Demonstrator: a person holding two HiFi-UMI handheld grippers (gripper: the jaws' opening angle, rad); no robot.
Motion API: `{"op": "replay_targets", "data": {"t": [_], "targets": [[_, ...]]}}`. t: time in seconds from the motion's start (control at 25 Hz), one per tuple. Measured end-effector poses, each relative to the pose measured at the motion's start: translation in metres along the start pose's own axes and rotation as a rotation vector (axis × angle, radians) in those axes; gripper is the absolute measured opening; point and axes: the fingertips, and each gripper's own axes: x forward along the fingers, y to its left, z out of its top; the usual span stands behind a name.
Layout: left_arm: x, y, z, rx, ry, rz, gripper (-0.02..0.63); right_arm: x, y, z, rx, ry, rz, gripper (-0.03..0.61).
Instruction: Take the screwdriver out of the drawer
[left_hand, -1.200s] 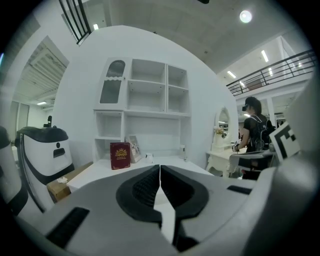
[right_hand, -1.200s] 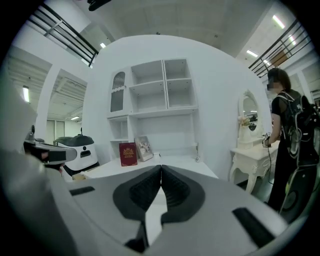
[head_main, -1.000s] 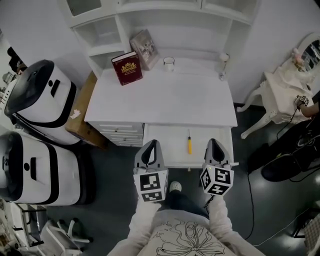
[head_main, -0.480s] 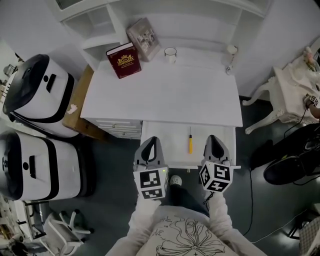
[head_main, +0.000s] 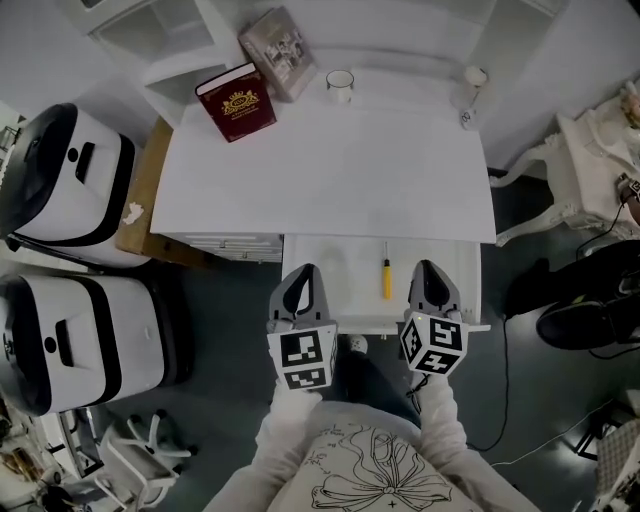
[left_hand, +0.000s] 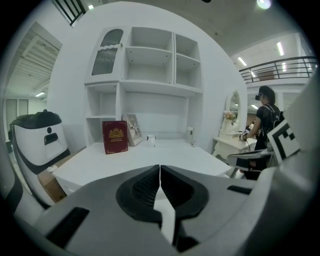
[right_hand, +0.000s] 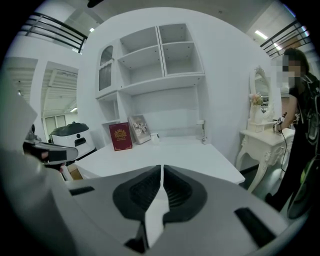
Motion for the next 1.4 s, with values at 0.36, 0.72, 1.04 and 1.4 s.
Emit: {"op": "replay_targets", "data": {"t": [0.36, 0.72, 1.04, 1.4], "targets": [[0.046, 0.011, -0.027, -0.009, 0.097, -0.038, 0.008, 0.043, 0.005, -0.033, 0.022, 0.109, -0.011, 0.005], [0.082, 0.015, -0.063, -0.023, 0.189, -0.064, 0.008, 0.077, -0.001, -0.075, 0.053, 0.22, -0.007, 0.011], [0.103, 0.021, -0.091, -0.051, 0.251, -0.059, 0.008, 0.099, -0.006, -0.114, 0.063, 0.312, -0.011, 0.058], [0.121, 0.023, -0.121, -0.076, 0.306, -0.048, 0.008, 0.124, -0.005, -0.156, 0.071, 0.405, 0.036, 0.095]]}}
